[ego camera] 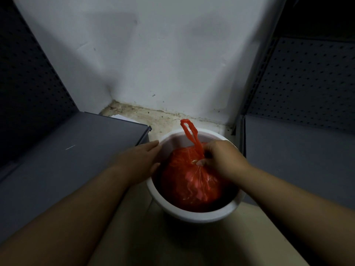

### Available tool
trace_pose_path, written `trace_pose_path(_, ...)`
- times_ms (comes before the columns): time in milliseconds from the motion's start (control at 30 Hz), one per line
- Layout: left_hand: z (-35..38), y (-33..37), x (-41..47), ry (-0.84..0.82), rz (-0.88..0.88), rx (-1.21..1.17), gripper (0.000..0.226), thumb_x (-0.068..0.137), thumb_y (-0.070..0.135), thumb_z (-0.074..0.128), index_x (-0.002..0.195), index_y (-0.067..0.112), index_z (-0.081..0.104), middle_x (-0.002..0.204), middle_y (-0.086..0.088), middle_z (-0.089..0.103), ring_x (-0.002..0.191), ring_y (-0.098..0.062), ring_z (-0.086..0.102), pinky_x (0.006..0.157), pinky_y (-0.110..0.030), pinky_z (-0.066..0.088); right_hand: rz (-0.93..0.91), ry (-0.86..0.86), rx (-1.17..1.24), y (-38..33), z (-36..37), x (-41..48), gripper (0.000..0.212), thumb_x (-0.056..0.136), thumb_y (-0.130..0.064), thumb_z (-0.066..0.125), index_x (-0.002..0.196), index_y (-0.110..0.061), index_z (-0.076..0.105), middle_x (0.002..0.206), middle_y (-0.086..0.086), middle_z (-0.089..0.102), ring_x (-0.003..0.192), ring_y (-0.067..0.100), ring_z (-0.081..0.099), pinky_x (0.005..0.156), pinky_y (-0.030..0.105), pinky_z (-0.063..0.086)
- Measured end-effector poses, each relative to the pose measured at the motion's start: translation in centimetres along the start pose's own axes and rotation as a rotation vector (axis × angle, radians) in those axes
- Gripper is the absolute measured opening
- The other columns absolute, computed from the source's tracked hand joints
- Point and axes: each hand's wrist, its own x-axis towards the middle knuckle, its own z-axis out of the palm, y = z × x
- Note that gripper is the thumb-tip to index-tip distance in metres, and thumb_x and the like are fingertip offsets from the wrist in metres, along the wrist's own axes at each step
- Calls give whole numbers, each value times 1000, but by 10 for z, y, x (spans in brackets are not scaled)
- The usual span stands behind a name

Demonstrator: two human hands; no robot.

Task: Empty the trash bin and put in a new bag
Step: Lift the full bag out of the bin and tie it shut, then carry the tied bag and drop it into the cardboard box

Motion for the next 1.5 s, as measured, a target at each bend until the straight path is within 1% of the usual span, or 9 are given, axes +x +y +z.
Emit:
trace_pose_path(267,-21,4,-1,-135,12,4,61,95,40,41,148,26,14,158,2,14,140,-22,29,109,-39,33,6,17,50,-17,-34,-5,22,81,-18,69,103,-22,71,108,-1,69,103,19,60,74,19,30)
trace_pose_path(400,-64,8,-10,-171,-26,26,56,94,40,44,144,23,26,155,-2,26,142,-20,25,117,-36,14,11,15,28,-40,-82,-14,19,86,-18,66,105,-15,68,92,2,52,91,22,54,71,21,29)
trace_pose_path(567,-147,17,-33,-142,-51,17,56,94,41,42,143,20,27,155,-4,26,144,-19,20,118,-36,7,85,32,21,-71,-159,-37,18,89,-24,62,96,-8,64,88,1,47,82,18,46,70,27,34)
trace_pose_path(833,-333,48,-89,-20,92,63,52,94,37,42,141,18,34,150,-3,38,137,-19,34,116,-36,16,232,133,14,-145,-314,-130,19,91,-19,51,104,-10,62,116,10,59,110,30,56,88,33,43)
trace_pose_path(967,-419,75,-117,172,289,85,37,79,32,60,110,12,66,107,-9,71,96,-27,68,92,-41,49,392,184,-11,-178,-386,-195,22,91,-23,51,105,-10,63,117,12,59,111,31,56,89,35,43)
trace_pose_path(1067,-474,110,-144,272,471,172,38,72,36,43,84,15,73,79,-3,73,67,-22,70,72,-36,57,570,223,9,-195,-419,-255,24,91,-27,53,105,-10,63,114,14,60,108,33,58,86,37,47)
trace_pose_path(1167,-516,154,-174,298,621,213,42,71,38,40,76,12,72,70,-4,72,59,-23,68,65,-36,58,740,307,56,-207,-439,-324,22,89,-25,55,102,-11,65,111,13,62,105,33,60,86,37,48)
trace_pose_path(1367,-559,272,-252,265,870,188,31,88,38,53,104,14,66,102,-4,68,95,-26,62,98,-40,42,1055,466,199,-224,-466,-478,16,87,-27,59,92,-14,65,88,11,57,102,32,60,83,33,46)
trace_pose_path(1500,-562,367,-321,293,1108,210,41,92,40,43,120,14,58,123,-3,60,114,-22,55,109,-37,31,1275,591,78,-241,-462,-597,24,89,-34,56,101,-14,62,110,12,60,107,33,58,84,35,47)
